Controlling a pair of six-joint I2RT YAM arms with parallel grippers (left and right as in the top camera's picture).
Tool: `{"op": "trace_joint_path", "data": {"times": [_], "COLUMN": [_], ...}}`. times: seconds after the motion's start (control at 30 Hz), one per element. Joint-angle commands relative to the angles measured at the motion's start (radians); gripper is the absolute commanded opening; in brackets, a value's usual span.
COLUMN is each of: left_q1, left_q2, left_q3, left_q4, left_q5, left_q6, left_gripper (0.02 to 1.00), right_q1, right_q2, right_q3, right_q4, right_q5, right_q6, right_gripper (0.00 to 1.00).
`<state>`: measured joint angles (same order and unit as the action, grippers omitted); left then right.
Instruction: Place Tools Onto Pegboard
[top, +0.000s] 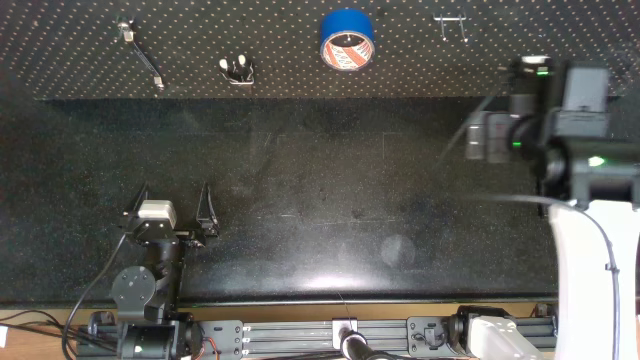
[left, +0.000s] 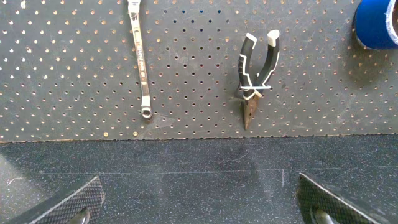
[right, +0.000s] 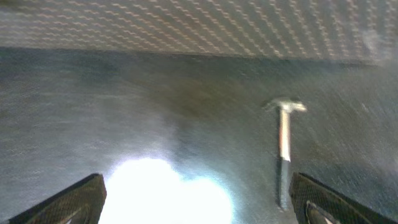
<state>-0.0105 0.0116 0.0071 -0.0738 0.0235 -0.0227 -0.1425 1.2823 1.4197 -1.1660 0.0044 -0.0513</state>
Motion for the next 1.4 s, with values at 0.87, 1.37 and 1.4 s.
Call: {"op": "trace_joint_path", "data": {"times": [0.87, 1.37, 1.4], "left_q1": [-0.003, -0.003, -0.003], "left_q2": [-0.008, -0.008, -0.008], "left_q3": [-0.002, -0.002, -0.002], "left_q4": [-0.006, -0.006, -0.006], "left_q5": [0.012, 0.011, 0.012], "left_q6": [0.013, 0.013, 0.013], "left_gripper": [0.996, 0.996, 0.996], "right_q1": [-0.485, -0.425, -0.425], "right_q2": [0.610, 0.685, 0.679], "right_q3": [0.006, 0.006, 0.006], "right_q4": [0.031, -0.020, -0.028], "right_q5": [-0.069, 0.027, 0.034], "right_q6": [-0.643, -0.593, -0.592], "right_gripper": [0.998, 0.996, 0.996]}}
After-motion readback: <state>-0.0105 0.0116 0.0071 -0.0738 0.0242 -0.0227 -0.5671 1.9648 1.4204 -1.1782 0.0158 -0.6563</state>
